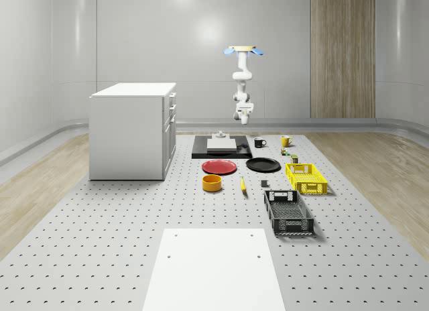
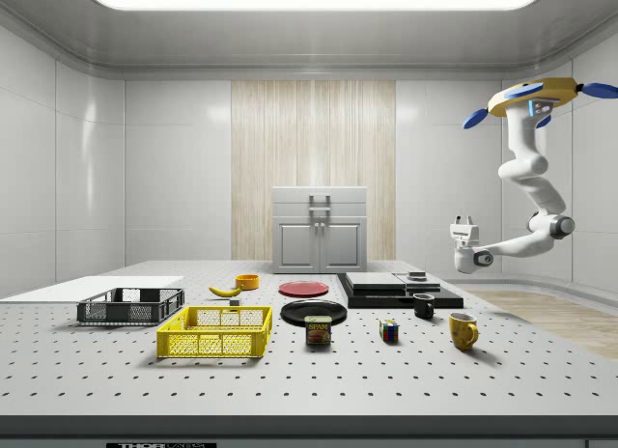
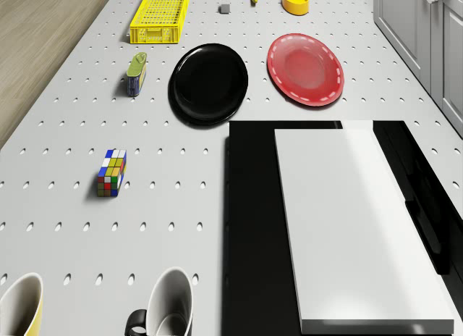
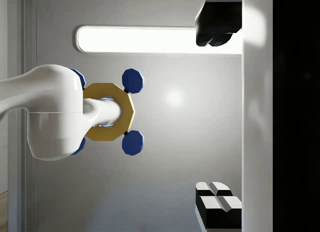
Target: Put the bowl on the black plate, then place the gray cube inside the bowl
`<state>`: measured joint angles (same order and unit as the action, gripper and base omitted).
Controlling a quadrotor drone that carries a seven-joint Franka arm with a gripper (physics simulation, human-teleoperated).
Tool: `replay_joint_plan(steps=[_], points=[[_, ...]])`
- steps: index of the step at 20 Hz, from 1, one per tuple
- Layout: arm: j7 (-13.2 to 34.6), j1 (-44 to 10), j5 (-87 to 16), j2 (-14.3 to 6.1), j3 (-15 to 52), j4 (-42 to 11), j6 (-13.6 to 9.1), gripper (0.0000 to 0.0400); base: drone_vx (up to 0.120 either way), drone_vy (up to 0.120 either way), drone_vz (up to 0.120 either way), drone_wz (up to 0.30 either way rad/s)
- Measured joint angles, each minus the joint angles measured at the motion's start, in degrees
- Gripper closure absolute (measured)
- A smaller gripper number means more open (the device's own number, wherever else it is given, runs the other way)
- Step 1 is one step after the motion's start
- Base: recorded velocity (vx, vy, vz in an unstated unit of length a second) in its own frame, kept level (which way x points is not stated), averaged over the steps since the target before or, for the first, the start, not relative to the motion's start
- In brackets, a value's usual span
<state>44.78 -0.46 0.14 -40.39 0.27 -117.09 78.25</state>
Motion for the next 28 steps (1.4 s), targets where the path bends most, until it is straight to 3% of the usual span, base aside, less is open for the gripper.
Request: replay_joint_plan(steps=[28], points=[[0.44,-0.87,-3.63,-0.85,2.65,-0.88,1.21,0.0,0.12,-0.117,0.0,0.0]])
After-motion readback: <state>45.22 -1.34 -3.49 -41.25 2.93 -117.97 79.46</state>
